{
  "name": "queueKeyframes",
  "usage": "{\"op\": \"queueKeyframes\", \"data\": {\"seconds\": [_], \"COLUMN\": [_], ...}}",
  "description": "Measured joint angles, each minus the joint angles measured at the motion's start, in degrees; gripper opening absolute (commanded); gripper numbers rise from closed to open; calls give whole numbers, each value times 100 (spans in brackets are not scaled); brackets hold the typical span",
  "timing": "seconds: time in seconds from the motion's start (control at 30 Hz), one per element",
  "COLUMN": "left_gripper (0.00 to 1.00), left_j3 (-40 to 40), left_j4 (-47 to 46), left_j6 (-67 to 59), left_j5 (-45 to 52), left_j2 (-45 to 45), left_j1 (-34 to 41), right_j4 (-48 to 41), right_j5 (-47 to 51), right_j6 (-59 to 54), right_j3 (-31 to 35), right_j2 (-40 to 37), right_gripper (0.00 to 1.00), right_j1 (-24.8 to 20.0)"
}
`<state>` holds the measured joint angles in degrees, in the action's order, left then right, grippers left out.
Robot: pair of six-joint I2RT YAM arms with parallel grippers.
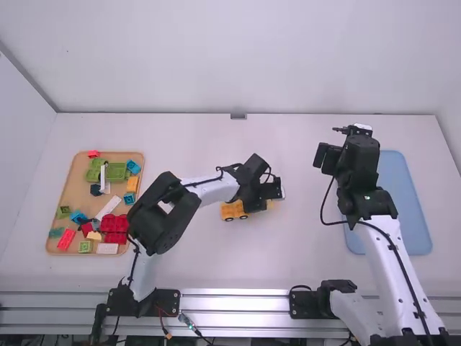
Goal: Assemble lego blocks to make yellow taxi
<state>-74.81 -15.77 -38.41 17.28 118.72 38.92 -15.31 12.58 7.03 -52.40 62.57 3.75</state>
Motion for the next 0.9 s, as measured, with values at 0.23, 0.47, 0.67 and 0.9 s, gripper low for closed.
{"op": "queueKeyframes", "data": {"seconds": [0.23,0.47,0.67,0.9], "left_gripper": [40,99,99,99], "left_j3": [205,256,256,551], "left_j4": [195,317,256,-109], "left_j6": [-55,-181,-195,-710], "left_j5": [7,258,348,1357], "left_j2": [0,0,-76,-1132], "left_j1": [-2,-2,-122,-1019], "right_j4": [13,13,13,44], "right_j5": [4,4,2,-273], "right_j6": [4,24,20,-461], "right_j3": [-2,0,0,15], "right_j2": [-2,-2,0,0], "right_gripper": [99,99,99,99], "right_j1": [0,0,0,0]}}
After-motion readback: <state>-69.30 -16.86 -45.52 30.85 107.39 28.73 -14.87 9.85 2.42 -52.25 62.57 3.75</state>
